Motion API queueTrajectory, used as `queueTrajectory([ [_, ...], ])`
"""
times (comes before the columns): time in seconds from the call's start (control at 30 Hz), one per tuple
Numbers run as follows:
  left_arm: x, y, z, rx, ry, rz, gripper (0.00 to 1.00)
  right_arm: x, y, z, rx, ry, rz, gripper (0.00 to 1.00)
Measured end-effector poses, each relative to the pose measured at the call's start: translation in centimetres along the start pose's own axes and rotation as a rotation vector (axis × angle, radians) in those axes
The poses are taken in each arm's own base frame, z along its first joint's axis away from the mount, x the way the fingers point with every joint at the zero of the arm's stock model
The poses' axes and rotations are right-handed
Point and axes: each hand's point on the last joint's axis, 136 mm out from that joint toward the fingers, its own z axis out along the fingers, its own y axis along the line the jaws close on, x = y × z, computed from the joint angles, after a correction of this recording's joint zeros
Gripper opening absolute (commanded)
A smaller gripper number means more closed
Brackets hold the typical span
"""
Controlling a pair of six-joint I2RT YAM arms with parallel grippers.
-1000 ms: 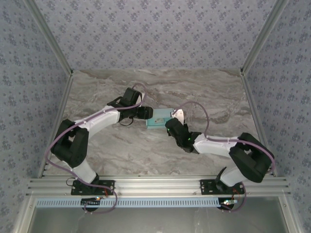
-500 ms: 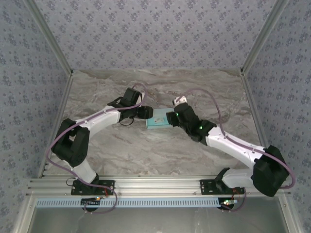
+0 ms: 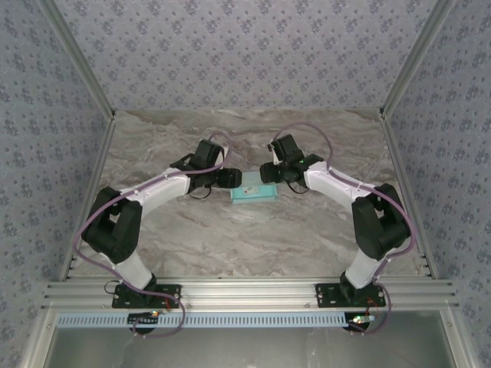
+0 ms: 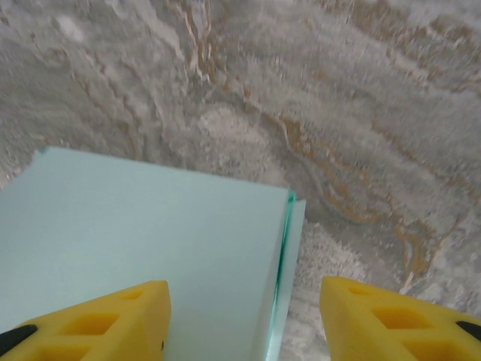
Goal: Fold the paper box
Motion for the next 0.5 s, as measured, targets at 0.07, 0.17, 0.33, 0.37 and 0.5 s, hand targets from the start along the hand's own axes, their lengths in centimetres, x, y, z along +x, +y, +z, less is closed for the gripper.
queueTrajectory([
  [0.07,0.4,0.2,0.2,-0.003,0.006,-0.004,0.67,1.0,-0.1,0.4,-0.006,0.023,0.0,0.57],
  [0.17,1.6,0.8,0.9,-0.014,0.032,-0.009,0.67,2.7,-0.3,1.0,-0.01,0.052,0.002,0.57],
  [0.33,4.1,1.8,2.3,-0.025,0.075,-0.021,0.67,4.8,-0.8,2.0,-0.012,0.076,0.008,0.57],
  [0.37,4.2,1.9,2.4,-0.024,0.074,-0.023,0.67,5.1,-0.8,2.1,-0.014,0.076,0.01,0.57],
  [0.5,4.5,1.7,2.6,-0.018,0.067,-0.019,0.67,5.3,-0.8,2.5,-0.02,0.068,0.012,0.57],
])
